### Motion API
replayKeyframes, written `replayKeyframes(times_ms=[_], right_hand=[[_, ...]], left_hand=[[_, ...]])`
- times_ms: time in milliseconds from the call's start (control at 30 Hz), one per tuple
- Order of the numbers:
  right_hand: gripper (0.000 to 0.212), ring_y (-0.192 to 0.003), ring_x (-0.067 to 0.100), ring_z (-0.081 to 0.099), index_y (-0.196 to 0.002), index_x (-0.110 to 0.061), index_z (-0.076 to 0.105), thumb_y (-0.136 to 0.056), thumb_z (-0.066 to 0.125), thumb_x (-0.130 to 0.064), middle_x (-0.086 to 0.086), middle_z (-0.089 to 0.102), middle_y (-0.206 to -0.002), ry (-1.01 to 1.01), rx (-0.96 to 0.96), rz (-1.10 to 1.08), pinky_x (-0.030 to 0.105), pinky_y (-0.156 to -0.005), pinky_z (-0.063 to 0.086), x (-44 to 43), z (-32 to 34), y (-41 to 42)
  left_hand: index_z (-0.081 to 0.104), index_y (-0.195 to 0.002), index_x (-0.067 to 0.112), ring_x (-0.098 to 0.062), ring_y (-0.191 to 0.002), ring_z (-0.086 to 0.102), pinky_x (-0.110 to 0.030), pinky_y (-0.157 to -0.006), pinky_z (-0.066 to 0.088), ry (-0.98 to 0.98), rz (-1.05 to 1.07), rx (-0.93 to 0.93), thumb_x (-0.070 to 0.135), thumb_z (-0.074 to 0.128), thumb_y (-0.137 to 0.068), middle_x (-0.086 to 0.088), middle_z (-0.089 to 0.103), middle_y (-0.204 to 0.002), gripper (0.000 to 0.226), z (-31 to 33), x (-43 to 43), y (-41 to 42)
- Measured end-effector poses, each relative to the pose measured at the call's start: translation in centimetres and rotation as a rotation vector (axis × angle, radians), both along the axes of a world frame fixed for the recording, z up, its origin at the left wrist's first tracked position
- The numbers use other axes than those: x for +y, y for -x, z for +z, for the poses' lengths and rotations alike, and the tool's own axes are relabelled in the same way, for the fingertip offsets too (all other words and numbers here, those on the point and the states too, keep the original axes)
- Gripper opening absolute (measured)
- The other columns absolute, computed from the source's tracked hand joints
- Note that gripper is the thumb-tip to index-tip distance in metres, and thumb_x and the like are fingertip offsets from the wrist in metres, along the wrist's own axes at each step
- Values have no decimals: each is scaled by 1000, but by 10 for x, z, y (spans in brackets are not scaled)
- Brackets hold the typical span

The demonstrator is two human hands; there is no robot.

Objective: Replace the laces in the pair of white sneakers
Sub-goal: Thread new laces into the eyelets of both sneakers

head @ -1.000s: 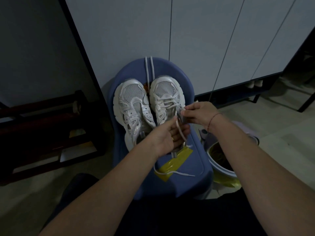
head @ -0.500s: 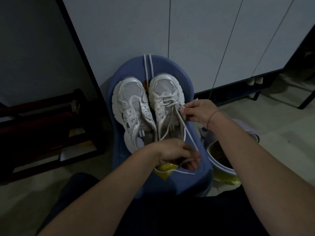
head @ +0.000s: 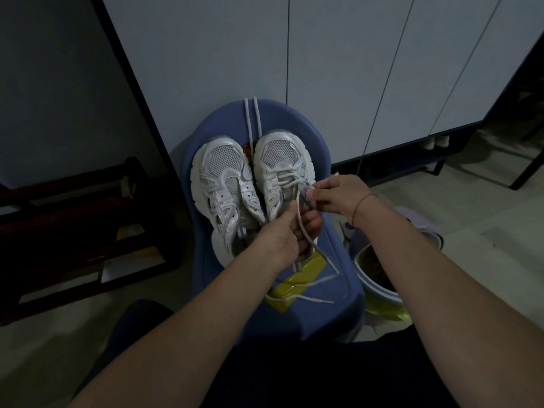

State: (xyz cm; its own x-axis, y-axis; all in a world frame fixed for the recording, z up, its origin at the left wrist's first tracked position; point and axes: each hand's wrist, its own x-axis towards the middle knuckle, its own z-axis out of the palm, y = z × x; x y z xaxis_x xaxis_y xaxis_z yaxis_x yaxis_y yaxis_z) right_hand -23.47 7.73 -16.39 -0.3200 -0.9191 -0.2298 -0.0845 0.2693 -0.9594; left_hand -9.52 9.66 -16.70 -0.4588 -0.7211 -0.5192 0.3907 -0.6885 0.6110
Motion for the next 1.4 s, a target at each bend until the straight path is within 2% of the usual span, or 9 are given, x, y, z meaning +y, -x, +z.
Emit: replayKeyframes(times_ms=[167, 400, 467, 600, 733, 933, 1100, 1267, 1400], right_hand=[[20, -80, 25, 67, -90, 1, 70, -75, 78, -8, 16, 69, -83, 2, 21, -12, 38, -82, 57, 0, 2, -1], [9, -59, 12, 63, -74, -4, 65, -79, 71, 1, 6, 65, -67, 8, -80, -22, 22, -62, 58, 3, 8, -3], [6, -55, 10, 64, -77, -2, 66, -79, 71, 1, 3, 67, -61, 2, -86, -21, 22, -61, 58, 2, 7, -4], [6, -60, 14, 65, -78, -1, 66, -79, 71, 1, 8, 67, -68, 17, -82, -29, 23, -61, 59, 1, 3, -4], [9, -66, 16, 65, -75, -5, 65, -78, 73, -2, 10, 66, -73, 19, -49, -28, 26, -66, 59, 2, 2, -4], [7, -68, 17, 66, -77, -4, 66, -79, 72, -2, 11, 68, -76, 22, -70, -16, 27, -68, 59, 2, 3, -4], [7, -66, 17, 67, -78, -3, 66, -78, 73, -1, 11, 67, -75, 21, -74, -17, 30, -69, 60, 1, 2, -3], [8, -66, 16, 63, -81, -3, 67, -77, 74, -3, 10, 66, -73, 20, -37, -10, 28, -69, 59, -1, 0, -3], [16, -61, 12, 64, -93, 4, 65, -79, 72, 0, 10, 65, -74, 24, -91, -16, 23, -62, 59, 1, 2, -4]], left_hand=[[55, -82, 7, -9, -39, 52, -26, -58, 51, 246, -126, -156, 22, 39, -106, 1, 56, -47, 32, -4, 1, 1], [55, -78, 7, -6, -49, 60, -17, -56, 52, 473, -889, -434, 3, 34, -104, 2, 63, -55, 33, -6, 17, -26], [57, -80, 6, -9, -56, 66, -18, -60, 55, 426, -835, -401, 9, 38, -104, -1, 67, -62, 31, -4, 15, -30], [60, -90, 5, -14, -63, 71, -26, -62, 60, 153, -388, -158, 25, 43, -104, -8, 72, -74, 30, -1, 3, -22], [61, -87, 2, -14, -47, 65, -26, -50, 58, -38, -97, -43, 34, 43, -103, -6, 67, -59, 39, 5, -4, -12], [61, -82, 4, -14, -45, 60, -24, -50, 55, -74, -112, -108, 40, 44, -102, -6, 63, -56, 45, 5, 1, -7], [59, -89, 12, -3, -29, 27, -15, -43, 37, 36, -149, -136, 20, 42, -105, 6, 40, -40, 25, 1, 1, -11], [61, -99, 7, -11, -56, 65, -23, -56, 57, 121, -239, -60, 6, 41, -103, -7, 66, -73, 20, 4, 9, -16], [60, -100, 0, -18, -71, 70, -26, -62, 58, 10, -189, 7, 9, 41, -100, -14, 69, -89, 21, 7, 4, -19]])
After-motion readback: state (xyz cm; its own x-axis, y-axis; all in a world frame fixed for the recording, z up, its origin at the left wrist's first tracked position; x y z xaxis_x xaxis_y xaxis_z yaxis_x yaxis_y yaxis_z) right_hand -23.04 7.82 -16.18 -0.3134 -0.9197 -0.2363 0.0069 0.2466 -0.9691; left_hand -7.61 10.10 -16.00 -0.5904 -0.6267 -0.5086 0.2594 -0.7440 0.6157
